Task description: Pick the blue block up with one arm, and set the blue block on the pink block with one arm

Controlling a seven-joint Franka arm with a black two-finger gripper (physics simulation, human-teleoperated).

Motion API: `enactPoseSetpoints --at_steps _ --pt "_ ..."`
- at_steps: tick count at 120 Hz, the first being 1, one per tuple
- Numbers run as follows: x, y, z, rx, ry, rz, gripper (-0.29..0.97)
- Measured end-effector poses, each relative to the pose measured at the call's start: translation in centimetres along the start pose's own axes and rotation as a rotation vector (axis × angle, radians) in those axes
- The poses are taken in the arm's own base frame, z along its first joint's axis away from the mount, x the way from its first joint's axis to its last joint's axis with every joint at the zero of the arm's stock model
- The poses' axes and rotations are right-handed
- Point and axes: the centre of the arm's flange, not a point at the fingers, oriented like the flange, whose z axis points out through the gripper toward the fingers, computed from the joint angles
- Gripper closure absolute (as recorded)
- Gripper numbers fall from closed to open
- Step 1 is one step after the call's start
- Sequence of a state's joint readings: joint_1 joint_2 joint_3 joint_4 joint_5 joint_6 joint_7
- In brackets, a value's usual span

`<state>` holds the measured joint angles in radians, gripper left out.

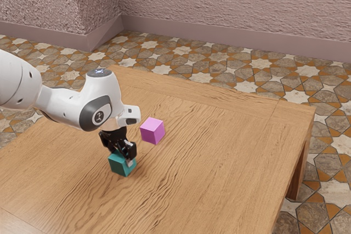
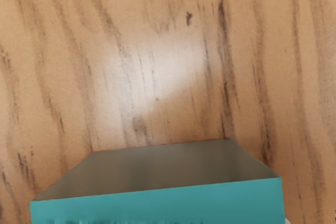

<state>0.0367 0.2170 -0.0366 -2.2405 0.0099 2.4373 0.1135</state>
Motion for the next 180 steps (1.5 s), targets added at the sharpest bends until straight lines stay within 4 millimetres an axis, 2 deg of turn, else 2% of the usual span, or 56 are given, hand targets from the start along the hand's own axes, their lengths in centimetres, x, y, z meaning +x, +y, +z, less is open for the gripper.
enactPoseSetpoints --at_steps 14,26,36,55,68,122,180 --pt "0.0 0.0 -0.6 0.001 0.009 -0.004 0.32" --pt "0.1 0.0 -2.1 0.007 0.032 -0.008 0.34" --pt "0.8 0.0 -4.7 0.015 0.071 -0.009 0.36" --pt "3.4 -0.4 -9.9 0.030 0.135 -0.014 0.37" --pt "5.3 -0.7 -11.9 0.033 0.145 -0.018 0.37" --pt "12.5 -2.0 -10.0 0.030 0.084 -0.021 0.39" --pt "13.3 -1.3 -9.6 0.021 0.063 -0.004 0.39"
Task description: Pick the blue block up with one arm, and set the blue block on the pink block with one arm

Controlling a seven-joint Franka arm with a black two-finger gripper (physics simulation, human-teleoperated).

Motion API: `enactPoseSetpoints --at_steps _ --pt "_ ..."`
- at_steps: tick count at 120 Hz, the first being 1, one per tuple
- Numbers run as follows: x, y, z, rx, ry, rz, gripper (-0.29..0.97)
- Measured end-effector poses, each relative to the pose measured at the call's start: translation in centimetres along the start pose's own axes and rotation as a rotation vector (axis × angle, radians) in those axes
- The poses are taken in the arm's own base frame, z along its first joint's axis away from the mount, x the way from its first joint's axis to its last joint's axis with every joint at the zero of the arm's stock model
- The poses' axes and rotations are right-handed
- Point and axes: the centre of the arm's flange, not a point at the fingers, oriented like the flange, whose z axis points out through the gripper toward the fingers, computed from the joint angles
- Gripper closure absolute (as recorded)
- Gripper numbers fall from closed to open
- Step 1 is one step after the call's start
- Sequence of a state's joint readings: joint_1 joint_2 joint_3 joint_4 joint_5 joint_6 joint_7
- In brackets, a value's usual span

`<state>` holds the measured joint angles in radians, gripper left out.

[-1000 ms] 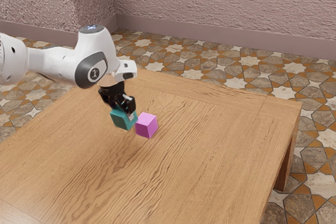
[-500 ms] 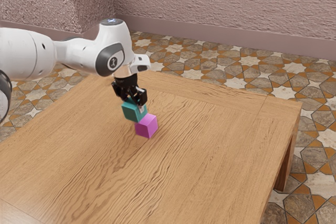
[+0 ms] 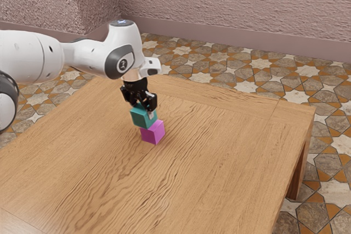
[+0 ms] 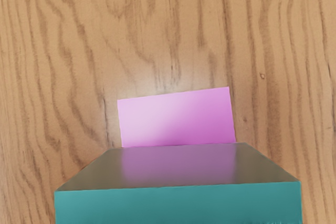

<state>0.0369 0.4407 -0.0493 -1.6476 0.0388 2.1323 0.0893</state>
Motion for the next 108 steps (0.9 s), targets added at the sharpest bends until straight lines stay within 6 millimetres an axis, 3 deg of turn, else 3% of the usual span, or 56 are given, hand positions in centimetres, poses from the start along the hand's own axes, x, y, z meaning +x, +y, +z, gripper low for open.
enactPoseSetpoints --at_steps 36,108 --pt "1.7 -0.2 0.0 -0.002 0.008 0.002 0.39" --pt "2.3 0.7 0.8 -0.015 -0.007 0.020 0.38"
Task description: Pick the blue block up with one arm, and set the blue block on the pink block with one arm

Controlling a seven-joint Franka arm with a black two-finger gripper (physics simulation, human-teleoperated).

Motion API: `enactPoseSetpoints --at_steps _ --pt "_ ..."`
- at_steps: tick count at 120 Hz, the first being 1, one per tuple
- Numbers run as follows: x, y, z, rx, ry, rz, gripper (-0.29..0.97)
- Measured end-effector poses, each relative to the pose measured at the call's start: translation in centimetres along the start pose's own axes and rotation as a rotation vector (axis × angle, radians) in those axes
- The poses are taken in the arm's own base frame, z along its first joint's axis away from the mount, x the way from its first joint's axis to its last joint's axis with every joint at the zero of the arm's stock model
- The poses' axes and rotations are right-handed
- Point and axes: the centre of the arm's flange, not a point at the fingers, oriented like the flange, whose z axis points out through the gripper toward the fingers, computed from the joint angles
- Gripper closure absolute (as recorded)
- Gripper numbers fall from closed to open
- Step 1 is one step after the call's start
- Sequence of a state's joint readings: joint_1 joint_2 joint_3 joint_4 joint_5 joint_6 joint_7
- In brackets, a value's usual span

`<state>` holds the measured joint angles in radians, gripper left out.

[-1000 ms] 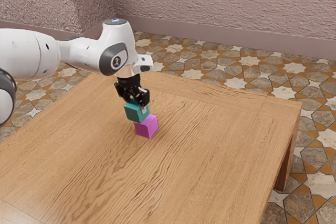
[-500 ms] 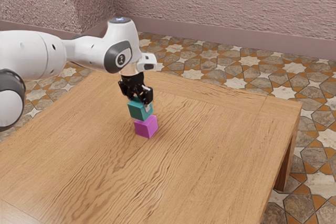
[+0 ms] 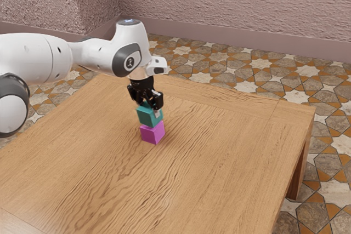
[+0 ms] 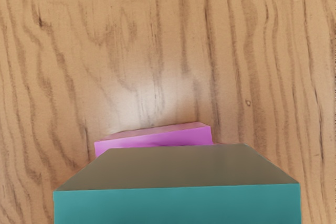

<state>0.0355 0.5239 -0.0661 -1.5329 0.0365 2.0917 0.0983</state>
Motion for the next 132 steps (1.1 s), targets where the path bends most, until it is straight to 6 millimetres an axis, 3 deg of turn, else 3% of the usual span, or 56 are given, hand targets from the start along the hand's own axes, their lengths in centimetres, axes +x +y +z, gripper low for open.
enactPoseSetpoints --at_steps 78,114,123,132 --pt "0.0 0.0 -0.2 -0.004 0.000 -0.002 0.37" --pt "-0.1 -0.2 -0.1 -0.015 -0.002 -0.001 0.10" --pt "-0.1 -0.3 -1.8 -0.013 0.006 -0.001 0.07" --pt "-0.3 -0.2 -5.5 -0.008 0.028 -0.003 0.05"
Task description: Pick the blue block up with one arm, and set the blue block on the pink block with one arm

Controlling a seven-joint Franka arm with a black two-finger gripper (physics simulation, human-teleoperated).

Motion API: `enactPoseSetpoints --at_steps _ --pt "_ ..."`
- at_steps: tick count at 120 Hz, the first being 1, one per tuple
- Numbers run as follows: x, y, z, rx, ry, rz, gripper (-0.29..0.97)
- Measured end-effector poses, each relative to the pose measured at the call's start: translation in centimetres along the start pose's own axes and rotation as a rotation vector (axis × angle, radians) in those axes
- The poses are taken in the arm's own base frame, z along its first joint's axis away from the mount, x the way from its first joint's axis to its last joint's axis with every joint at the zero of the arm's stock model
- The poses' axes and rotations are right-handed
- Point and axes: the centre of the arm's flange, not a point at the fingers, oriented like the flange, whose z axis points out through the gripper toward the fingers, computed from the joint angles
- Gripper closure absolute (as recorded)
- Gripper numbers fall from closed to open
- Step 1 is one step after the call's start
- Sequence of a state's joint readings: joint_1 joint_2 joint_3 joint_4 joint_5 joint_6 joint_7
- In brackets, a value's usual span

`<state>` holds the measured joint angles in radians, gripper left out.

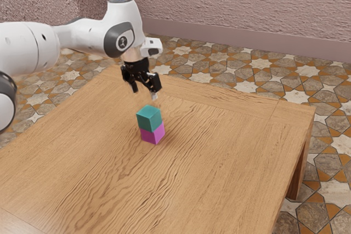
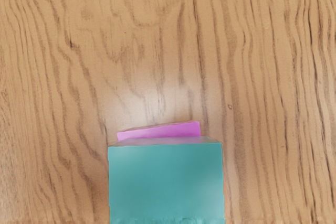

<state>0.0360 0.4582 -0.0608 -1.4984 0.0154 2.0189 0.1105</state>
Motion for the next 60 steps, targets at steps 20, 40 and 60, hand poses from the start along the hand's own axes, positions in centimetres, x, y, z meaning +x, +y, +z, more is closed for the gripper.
enactPoseSetpoints --at_steps 20,40,60 --pt "-0.6 0.1 -3.8 -0.001 -0.007 -0.005 0.02" --pt "-1.0 0.2 -4.0 -0.011 -0.035 -0.010 0.01" --pt "-1.1 0.3 -3.9 -0.015 -0.047 -0.013 0.00"
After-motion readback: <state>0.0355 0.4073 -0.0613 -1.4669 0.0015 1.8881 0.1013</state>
